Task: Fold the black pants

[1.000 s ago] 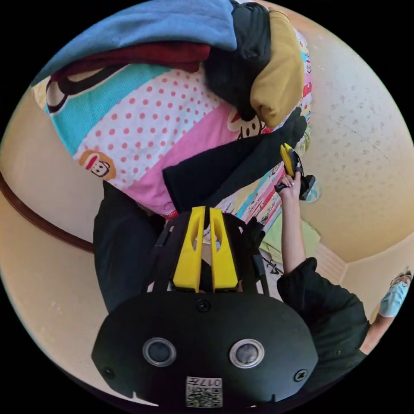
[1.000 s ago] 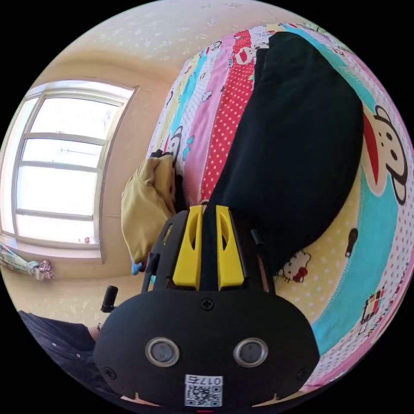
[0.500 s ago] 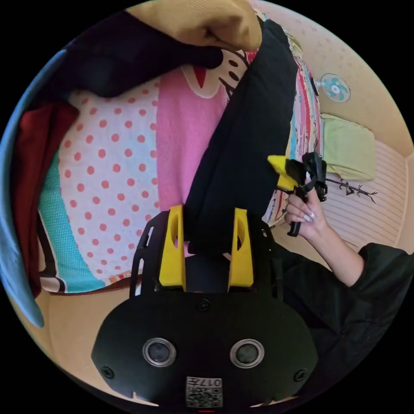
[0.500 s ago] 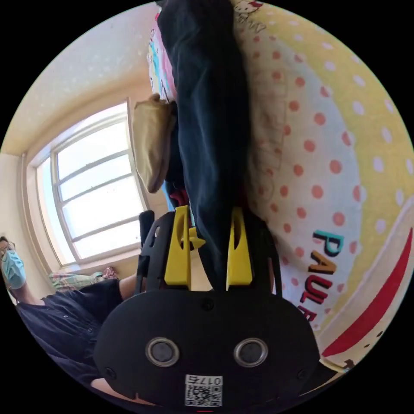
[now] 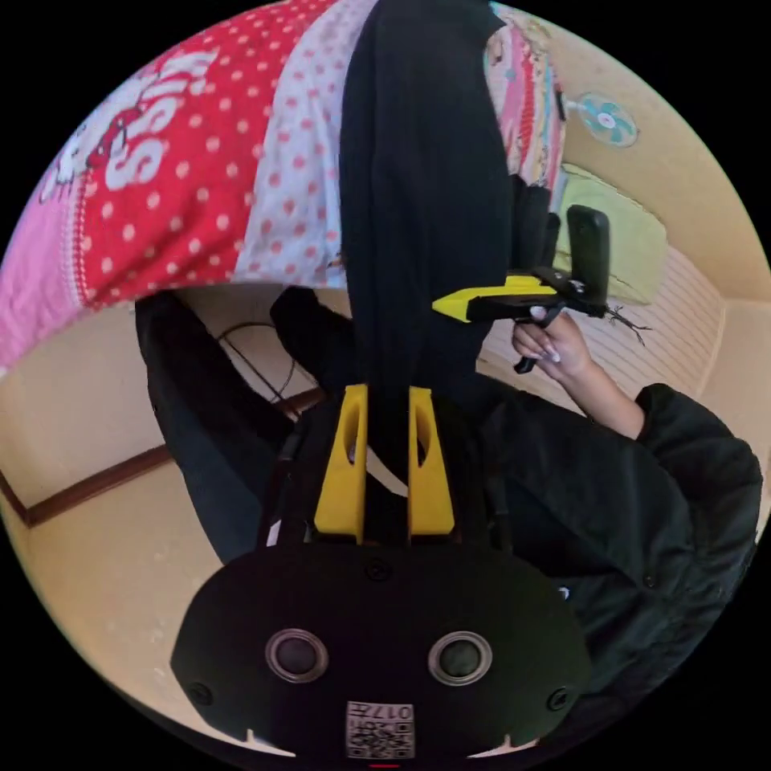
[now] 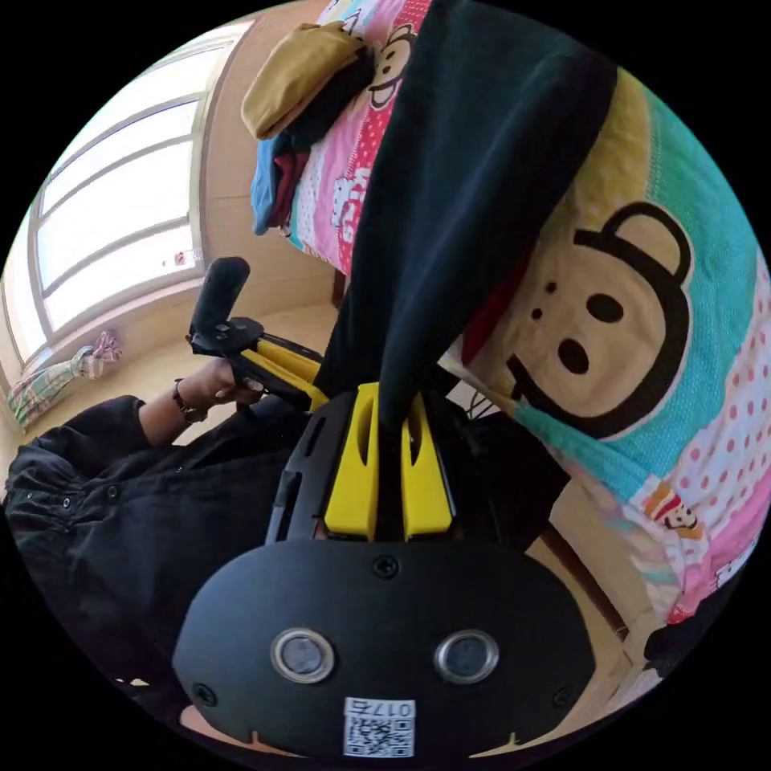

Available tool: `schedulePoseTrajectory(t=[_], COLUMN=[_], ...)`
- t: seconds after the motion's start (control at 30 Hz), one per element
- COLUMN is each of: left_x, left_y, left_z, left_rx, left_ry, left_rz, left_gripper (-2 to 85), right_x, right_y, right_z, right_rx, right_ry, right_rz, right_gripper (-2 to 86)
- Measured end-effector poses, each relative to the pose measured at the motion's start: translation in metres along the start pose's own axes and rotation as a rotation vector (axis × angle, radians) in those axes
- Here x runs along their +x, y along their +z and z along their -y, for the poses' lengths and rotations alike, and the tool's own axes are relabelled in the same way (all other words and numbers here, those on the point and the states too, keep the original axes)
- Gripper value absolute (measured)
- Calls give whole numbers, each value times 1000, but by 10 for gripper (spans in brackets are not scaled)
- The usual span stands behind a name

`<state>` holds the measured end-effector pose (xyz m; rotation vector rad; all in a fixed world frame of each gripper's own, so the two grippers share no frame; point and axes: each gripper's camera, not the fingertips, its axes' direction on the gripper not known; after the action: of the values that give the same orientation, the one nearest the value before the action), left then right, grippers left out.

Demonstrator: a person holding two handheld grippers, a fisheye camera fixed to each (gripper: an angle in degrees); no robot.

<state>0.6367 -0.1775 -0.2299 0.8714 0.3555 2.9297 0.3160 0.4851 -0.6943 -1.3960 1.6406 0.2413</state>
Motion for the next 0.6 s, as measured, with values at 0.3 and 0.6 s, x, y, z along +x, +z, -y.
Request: schedulePoseTrajectory(t=[0.3, 0.6], left_x=[6, 30], left_y=[-17, -115], left_z=[-8, 44], left_rx=[139, 553], left_ry=[-85, 95], left_rz=[57, 39], left_gripper=[86, 111], right_x=[68, 114], right_y=[-30, -122], right_z=[-38, 27], right_rx=[194, 557], right_ry=[219, 126], right_rz=[163, 221], right_gripper=[115, 126])
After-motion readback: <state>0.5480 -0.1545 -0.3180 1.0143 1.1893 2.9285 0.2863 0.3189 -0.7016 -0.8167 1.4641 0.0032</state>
